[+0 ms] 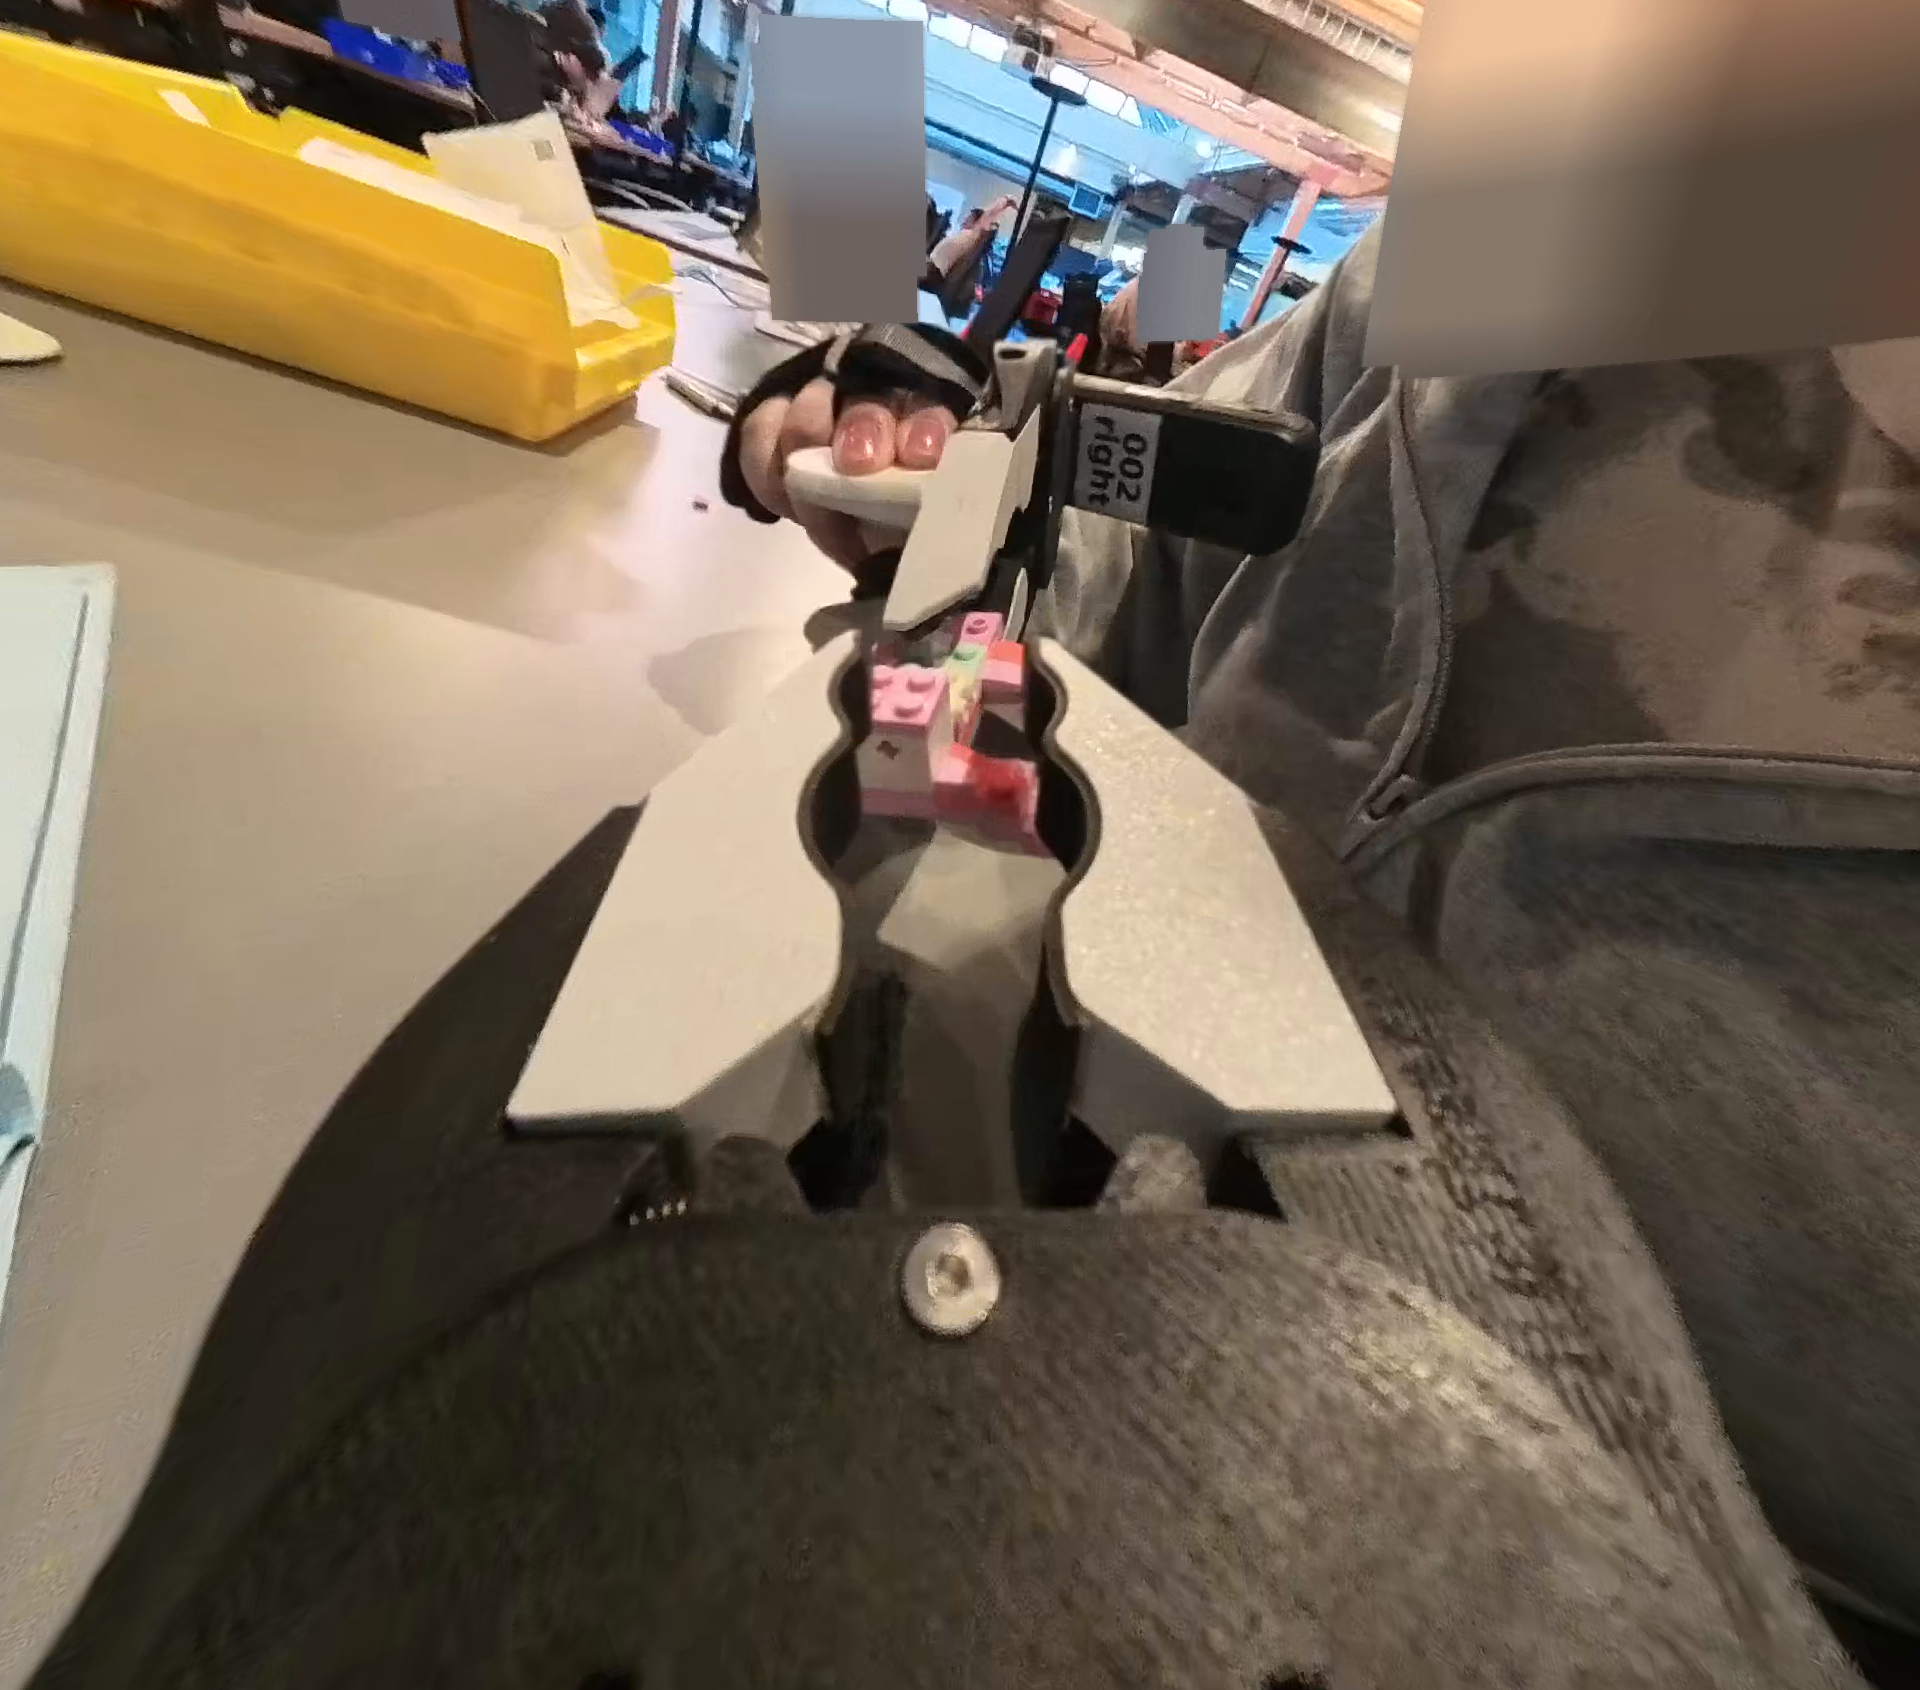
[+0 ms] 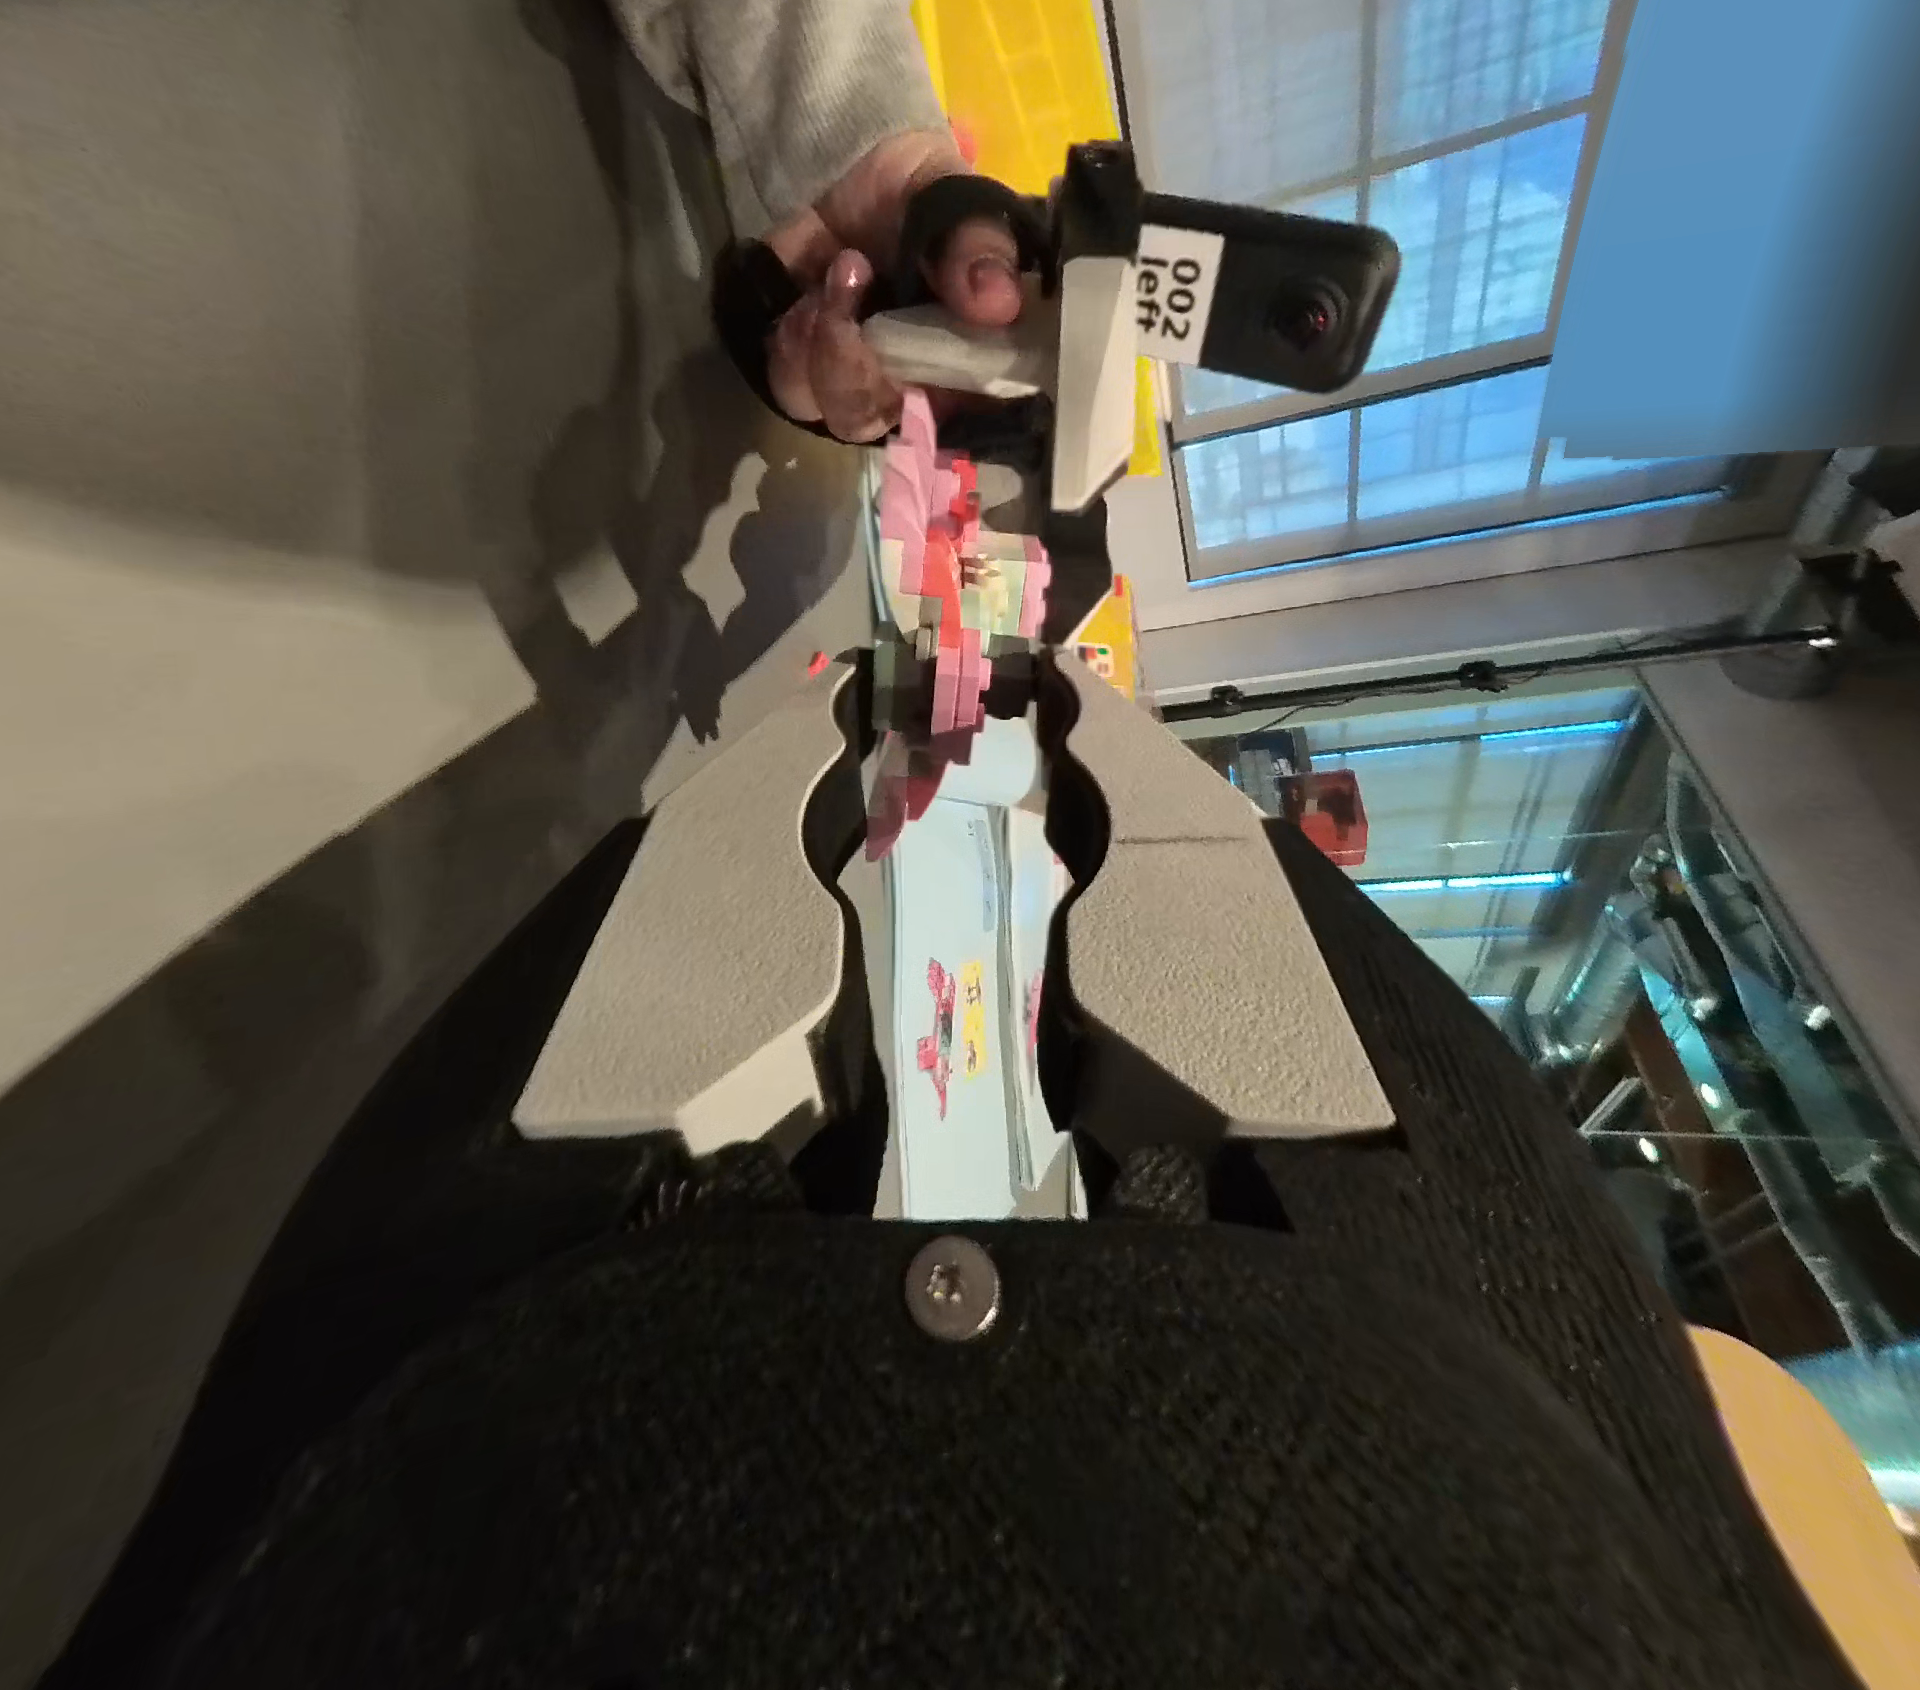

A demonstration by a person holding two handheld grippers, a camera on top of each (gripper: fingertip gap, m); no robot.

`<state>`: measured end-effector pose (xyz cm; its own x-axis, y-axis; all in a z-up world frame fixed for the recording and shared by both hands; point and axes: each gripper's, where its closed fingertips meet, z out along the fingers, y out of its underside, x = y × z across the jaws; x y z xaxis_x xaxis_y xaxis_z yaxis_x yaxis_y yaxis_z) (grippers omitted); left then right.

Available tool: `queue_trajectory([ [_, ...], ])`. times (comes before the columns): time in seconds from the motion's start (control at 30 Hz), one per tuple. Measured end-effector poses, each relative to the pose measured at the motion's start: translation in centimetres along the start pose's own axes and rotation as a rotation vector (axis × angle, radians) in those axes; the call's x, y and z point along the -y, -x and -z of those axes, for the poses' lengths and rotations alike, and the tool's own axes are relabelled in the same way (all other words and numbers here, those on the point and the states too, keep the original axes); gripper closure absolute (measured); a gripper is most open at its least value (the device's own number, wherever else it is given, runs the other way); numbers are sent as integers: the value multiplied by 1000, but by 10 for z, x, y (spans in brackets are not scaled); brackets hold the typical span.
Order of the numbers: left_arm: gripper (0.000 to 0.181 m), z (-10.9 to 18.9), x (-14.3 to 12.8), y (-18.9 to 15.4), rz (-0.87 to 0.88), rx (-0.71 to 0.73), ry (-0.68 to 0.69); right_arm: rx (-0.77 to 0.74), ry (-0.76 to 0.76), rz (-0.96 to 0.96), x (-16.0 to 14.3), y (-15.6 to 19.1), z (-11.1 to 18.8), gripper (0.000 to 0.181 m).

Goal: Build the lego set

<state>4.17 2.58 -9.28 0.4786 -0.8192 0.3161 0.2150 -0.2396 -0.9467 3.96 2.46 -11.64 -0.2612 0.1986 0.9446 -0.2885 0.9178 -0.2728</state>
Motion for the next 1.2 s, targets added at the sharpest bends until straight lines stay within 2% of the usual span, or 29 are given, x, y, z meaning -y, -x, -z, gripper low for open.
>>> queue_trajectory([
  [0.27, 150, 3, 1, 13, 107, 27, -12, -5, -14, 2, 1, -2, 3, 152],
  [0.37, 163, -3, -6, 5, 82, -13, 45, 4, -9, 5, 0, 1, 2, 152],
  [0.47, 165, -4, -7, 4, 36, 4, 49, -9, 22, 4, -6, 0, 1, 151],
  [0.57, 165, -4, -9, 15, -2, 79, 71, 3, 129, -12, -31, 2, 5, 127],
  [0.7, 166, -3, -14, 25, -14, 160, 125, -123, 279, -17, -91, -10, 28, 127],
  [0.83, 165, -9, -33, 34, -94, 287, 267, -365, 336, -254, -141, -43, 57, 133],
  [0.97, 165, -15, -54, 34, -165, 353, 413, -519, 313, -502, -166, -65, 76, 137],
  [1.2, 165, -18, -77, 31, -229, 364, 561, -614, 357, -593, -192, -75, 90, 138],
])
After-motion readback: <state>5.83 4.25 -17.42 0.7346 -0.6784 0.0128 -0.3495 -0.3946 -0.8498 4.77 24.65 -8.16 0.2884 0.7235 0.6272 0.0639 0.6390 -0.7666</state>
